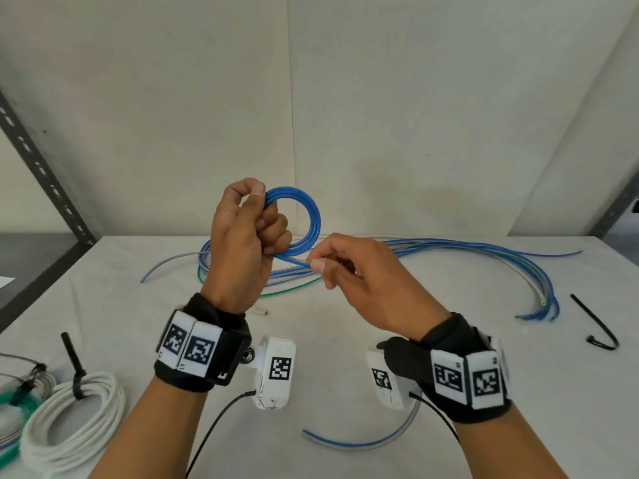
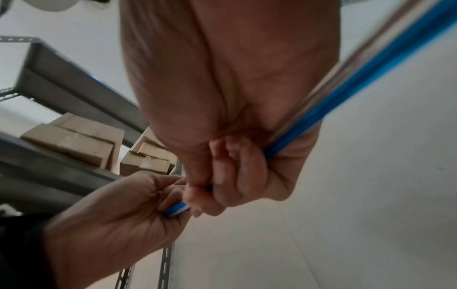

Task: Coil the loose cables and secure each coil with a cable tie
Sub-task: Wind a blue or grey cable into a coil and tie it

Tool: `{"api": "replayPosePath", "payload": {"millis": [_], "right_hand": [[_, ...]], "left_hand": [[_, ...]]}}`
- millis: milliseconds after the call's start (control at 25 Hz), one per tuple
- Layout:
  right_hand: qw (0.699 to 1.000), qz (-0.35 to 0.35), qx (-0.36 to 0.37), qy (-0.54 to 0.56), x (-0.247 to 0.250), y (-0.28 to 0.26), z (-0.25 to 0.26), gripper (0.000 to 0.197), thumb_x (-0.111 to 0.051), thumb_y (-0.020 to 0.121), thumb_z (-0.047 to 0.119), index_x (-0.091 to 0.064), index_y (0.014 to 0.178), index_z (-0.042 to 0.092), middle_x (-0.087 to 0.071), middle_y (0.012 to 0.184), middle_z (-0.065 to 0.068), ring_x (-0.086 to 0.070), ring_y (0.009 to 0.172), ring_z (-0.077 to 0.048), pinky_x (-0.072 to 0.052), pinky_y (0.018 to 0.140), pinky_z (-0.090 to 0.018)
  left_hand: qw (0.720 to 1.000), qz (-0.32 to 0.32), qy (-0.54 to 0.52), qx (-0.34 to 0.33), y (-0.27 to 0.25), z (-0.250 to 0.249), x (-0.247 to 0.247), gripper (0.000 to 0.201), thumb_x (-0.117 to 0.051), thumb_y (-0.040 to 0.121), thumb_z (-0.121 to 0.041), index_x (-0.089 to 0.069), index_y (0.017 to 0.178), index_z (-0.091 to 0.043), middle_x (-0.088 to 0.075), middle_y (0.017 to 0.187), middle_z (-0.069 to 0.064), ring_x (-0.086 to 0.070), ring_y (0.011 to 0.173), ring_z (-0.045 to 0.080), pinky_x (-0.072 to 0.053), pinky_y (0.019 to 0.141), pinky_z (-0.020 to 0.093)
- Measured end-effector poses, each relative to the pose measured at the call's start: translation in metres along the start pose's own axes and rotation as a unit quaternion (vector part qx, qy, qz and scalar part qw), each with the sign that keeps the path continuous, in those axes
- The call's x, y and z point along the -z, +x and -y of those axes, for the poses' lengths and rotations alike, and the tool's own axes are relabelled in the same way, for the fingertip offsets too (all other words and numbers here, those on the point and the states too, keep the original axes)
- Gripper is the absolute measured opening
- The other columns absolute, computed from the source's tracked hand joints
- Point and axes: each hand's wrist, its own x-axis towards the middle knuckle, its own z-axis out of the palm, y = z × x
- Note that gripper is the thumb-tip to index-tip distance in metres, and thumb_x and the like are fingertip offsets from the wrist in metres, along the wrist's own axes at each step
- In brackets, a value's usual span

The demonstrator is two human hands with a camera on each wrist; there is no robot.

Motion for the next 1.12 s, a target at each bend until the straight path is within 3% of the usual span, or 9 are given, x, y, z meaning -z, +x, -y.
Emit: {"api": "replayPosePath", "payload": {"millis": [160, 320, 440, 560, 640, 720, 760, 920, 1120], "right_hand": [[0.986, 0.046, -0.059, 0.149, 0.005, 0.002, -0.003, 0.010, -0.060, 0.101, 0.021, -0.061, 0.107, 0.012, -0.057, 0.059, 0.005, -0.039, 0.051, -0.009, -0.035, 0.055, -0.014], [0.962, 0.079, -0.078, 0.249, 0.012, 0.000, -0.001, 0.006, -0.059, 0.100, 0.017, -0.063, 0.103, 0.013, -0.066, 0.065, -0.003, -0.030, 0.050, -0.016, -0.032, 0.049, -0.020], [0.961, 0.086, -0.090, 0.248, 0.015, -0.003, 0.005, 0.029, -0.060, 0.094, 0.033, -0.068, 0.111, 0.011, -0.073, 0.071, -0.010, -0.031, 0.052, -0.025, -0.034, 0.048, -0.023], [0.973, 0.048, -0.073, 0.214, 0.010, -0.001, 0.005, 0.028, -0.061, 0.097, 0.029, -0.070, 0.107, 0.004, -0.073, 0.067, -0.011, -0.026, 0.050, -0.038, -0.028, 0.044, -0.029], [0.972, 0.011, -0.072, 0.222, 0.007, 0.001, 0.003, 0.025, -0.061, 0.098, 0.025, -0.072, 0.104, 0.004, -0.072, 0.065, -0.011, -0.024, 0.049, -0.035, -0.026, 0.043, -0.026], [0.966, -0.040, -0.078, 0.242, 0.005, 0.002, 0.002, 0.024, -0.060, 0.098, 0.024, -0.073, 0.104, 0.005, -0.072, 0.065, -0.012, -0.029, 0.048, -0.028, -0.029, 0.043, -0.023], [0.962, -0.069, -0.077, 0.254, 0.005, 0.002, 0.003, 0.024, -0.059, 0.099, 0.024, -0.073, 0.105, 0.006, -0.072, 0.066, -0.012, -0.032, 0.047, -0.025, -0.031, 0.044, -0.021], [0.941, -0.143, -0.070, 0.297, 0.004, 0.004, 0.004, 0.025, -0.055, 0.101, 0.023, -0.071, 0.110, 0.006, -0.071, 0.068, -0.011, -0.045, 0.042, -0.007, -0.036, 0.046, -0.017], [0.946, -0.143, -0.081, 0.281, -0.001, 0.005, 0.001, 0.025, -0.054, 0.102, 0.025, -0.071, 0.108, 0.008, -0.073, 0.070, -0.011, -0.046, 0.042, -0.010, -0.040, 0.046, -0.019]], "left_hand": [[0.999, 0.039, 0.002, 0.022, 0.000, -0.004, 0.003, 0.021, -0.035, 0.108, -0.013, -0.042, 0.089, -0.016, -0.025, 0.058, -0.007, -0.018, 0.044, 0.004, -0.019, 0.042, 0.019], [0.995, 0.077, 0.038, 0.044, -0.002, -0.007, 0.002, 0.019, -0.034, 0.108, -0.012, -0.041, 0.091, -0.015, -0.025, 0.057, -0.008, -0.019, 0.044, 0.004, -0.020, 0.042, 0.019], [0.988, 0.110, 0.104, 0.042, -0.006, -0.009, 0.002, 0.017, -0.035, 0.108, -0.009, -0.041, 0.094, -0.015, -0.022, 0.059, -0.006, -0.017, 0.045, 0.006, -0.020, 0.043, 0.020], [0.979, 0.129, 0.156, 0.033, -0.007, -0.007, 0.003, 0.013, -0.037, 0.108, -0.009, -0.042, 0.098, -0.013, -0.021, 0.061, -0.002, -0.020, 0.047, 0.011, -0.024, 0.045, 0.023], [0.982, 0.085, 0.168, 0.002, -0.007, -0.003, 0.000, 0.009, -0.041, 0.108, -0.014, -0.047, 0.102, -0.012, -0.039, 0.060, -0.002, -0.038, 0.051, 0.015, -0.040, 0.053, 0.027], [0.989, 0.010, 0.148, -0.017, -0.008, 0.003, -0.007, 0.018, -0.045, 0.107, -0.023, -0.056, 0.108, -0.009, -0.065, 0.076, 0.000, -0.063, 0.074, 0.019, -0.056, 0.073, 0.030], [0.993, -0.010, 0.119, -0.001, -0.009, 0.006, -0.011, 0.025, -0.046, 0.105, -0.027, -0.060, 0.109, -0.007, -0.071, 0.086, 0.001, -0.068, 0.085, 0.019, -0.058, 0.080, 0.030], [0.993, 0.054, 0.079, 0.069, -0.012, 0.013, -0.014, 0.029, -0.066, 0.089, -0.024, -0.070, 0.109, -0.004, -0.077, 0.099, 0.008, -0.073, 0.095, 0.019, -0.059, 0.083, 0.030], [0.996, 0.010, 0.027, 0.083, -0.010, 0.014, -0.009, 0.032, -0.072, 0.073, -0.015, -0.072, 0.104, -0.005, -0.078, 0.091, 0.009, -0.076, 0.085, 0.018, -0.060, 0.076, 0.026]]}}
